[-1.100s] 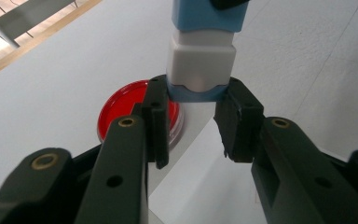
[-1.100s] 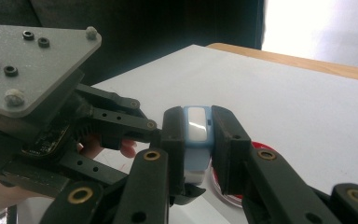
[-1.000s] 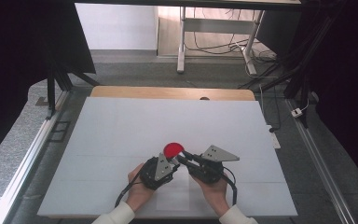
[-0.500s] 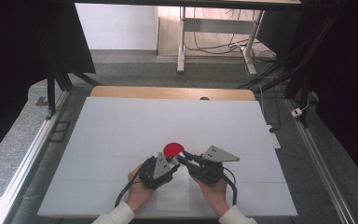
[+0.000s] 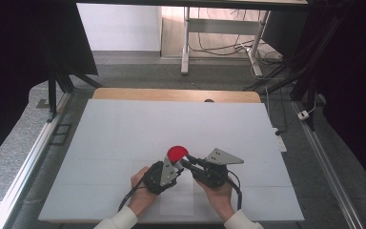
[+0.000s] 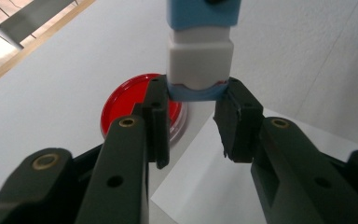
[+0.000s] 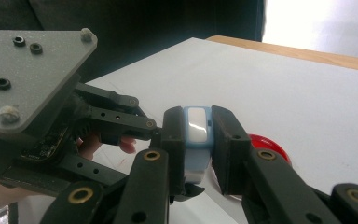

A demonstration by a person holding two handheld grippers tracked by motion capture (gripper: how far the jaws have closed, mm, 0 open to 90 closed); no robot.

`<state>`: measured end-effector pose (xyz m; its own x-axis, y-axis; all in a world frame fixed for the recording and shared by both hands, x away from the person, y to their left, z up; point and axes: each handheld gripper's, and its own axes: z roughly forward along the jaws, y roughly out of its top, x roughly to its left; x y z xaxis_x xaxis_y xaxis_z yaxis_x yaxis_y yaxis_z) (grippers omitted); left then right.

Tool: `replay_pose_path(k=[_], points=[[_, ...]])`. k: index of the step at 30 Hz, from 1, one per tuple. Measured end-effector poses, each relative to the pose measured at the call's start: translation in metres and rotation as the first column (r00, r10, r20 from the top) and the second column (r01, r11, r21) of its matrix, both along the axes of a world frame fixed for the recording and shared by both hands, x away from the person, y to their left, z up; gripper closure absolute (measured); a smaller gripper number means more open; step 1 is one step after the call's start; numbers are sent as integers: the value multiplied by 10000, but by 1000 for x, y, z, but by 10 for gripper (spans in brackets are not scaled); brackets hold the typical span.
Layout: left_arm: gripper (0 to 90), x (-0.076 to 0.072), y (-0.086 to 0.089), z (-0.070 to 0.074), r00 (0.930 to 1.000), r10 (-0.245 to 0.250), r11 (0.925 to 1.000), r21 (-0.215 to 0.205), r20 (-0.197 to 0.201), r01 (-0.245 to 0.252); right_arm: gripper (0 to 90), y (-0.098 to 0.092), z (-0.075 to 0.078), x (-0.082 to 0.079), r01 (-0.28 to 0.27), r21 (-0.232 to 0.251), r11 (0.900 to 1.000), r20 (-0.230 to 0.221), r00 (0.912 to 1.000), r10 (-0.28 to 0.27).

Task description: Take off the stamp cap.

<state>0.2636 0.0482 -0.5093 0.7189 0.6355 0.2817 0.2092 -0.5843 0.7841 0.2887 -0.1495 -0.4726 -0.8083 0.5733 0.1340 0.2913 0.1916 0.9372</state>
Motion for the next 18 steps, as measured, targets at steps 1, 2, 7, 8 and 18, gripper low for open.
replay_pose_path(k=[1,2,7,8,18], points=[[662,0,0,0,10000,5,10000,51,38,-6,752,0,0,0,5,8,10000,-7,10000,-5],[661,0,0,0,10000,9,10000,-23,-17,-9,752,0,0,0,2,11,10000,-22,10000,-2],[661,8,11,-4,9964,256,9967,-742,-813,-317,753,-8,7,0,357,274,9990,276,9990,-364],[661,8,12,-4,9964,282,9962,-800,-801,-346,753,-10,7,1,399,388,9985,220,9989,-407],[658,4,14,0,9988,53,9938,-1106,-477,-105,752,-14,7,3,412,494,9979,196,9989,-422]])
